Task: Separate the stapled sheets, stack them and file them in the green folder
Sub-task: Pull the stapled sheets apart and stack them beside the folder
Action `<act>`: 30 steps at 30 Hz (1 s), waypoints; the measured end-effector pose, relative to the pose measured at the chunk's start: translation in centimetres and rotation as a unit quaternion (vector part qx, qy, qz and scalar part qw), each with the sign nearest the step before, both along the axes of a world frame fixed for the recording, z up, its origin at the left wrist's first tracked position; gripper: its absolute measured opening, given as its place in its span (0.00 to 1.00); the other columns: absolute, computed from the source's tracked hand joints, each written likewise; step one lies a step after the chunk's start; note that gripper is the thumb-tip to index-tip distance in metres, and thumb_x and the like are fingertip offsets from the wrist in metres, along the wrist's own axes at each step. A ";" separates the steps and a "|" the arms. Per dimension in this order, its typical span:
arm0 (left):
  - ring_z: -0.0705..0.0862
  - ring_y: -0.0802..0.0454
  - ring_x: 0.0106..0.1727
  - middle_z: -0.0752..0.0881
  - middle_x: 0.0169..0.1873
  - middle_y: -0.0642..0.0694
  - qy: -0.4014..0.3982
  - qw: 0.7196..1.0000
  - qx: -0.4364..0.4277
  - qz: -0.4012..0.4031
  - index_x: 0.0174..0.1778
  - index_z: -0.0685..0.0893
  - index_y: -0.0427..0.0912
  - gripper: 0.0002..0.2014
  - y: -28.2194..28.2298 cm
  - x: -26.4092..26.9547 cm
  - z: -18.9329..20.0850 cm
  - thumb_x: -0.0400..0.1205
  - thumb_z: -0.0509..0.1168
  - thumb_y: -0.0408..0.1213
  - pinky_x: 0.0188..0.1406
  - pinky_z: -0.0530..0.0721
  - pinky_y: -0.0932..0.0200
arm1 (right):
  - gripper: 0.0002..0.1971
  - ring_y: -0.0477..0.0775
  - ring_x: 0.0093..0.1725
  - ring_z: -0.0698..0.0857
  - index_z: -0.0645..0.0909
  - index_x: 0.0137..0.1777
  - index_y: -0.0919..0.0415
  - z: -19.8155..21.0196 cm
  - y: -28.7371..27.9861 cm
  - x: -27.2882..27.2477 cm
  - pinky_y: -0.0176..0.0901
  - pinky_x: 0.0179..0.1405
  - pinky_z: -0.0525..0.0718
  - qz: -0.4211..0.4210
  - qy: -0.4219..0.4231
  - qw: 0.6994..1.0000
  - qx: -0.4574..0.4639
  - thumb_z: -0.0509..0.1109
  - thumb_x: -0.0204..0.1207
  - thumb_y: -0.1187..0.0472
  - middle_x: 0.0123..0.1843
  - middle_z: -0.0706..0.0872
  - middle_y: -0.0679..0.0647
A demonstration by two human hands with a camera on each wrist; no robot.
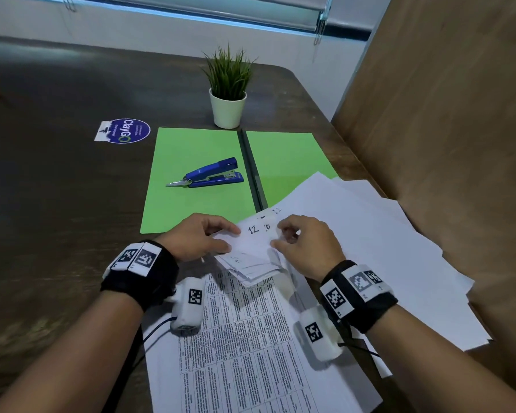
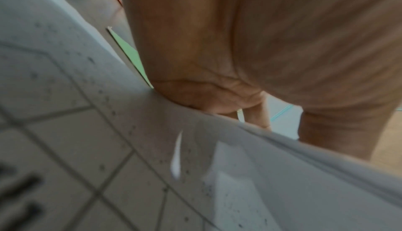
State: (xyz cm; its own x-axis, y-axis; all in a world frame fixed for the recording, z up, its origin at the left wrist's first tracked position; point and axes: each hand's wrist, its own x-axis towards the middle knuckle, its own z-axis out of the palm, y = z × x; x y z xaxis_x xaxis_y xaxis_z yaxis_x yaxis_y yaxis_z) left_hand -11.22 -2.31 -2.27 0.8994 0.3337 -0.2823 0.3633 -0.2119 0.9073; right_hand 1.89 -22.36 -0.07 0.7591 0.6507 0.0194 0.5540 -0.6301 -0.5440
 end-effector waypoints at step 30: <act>0.73 0.51 0.28 0.77 0.26 0.46 0.070 0.994 0.087 0.020 0.28 0.85 0.38 0.11 0.1 0.6 0.3 0.73 0.70 0.41 0.36 0.71 0.56 | 0.21 0.46 0.26 0.70 0.71 0.27 0.52 -0.2 -0.7 -1.5 0.44 0.32 0.72 0.033 0.042 0.989 0.137 0.69 0.82 0.54 0.21 0.74 0.42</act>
State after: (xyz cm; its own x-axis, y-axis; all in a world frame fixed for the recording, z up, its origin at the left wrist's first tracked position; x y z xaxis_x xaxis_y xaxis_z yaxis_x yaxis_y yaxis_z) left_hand -10.60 -2.24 -2.01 0.8403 0.4229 -0.3393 0.4950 -0.3431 0.7983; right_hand 0.34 -23.07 -0.31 0.7212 0.6785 0.1396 0.5345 -0.4169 -0.7352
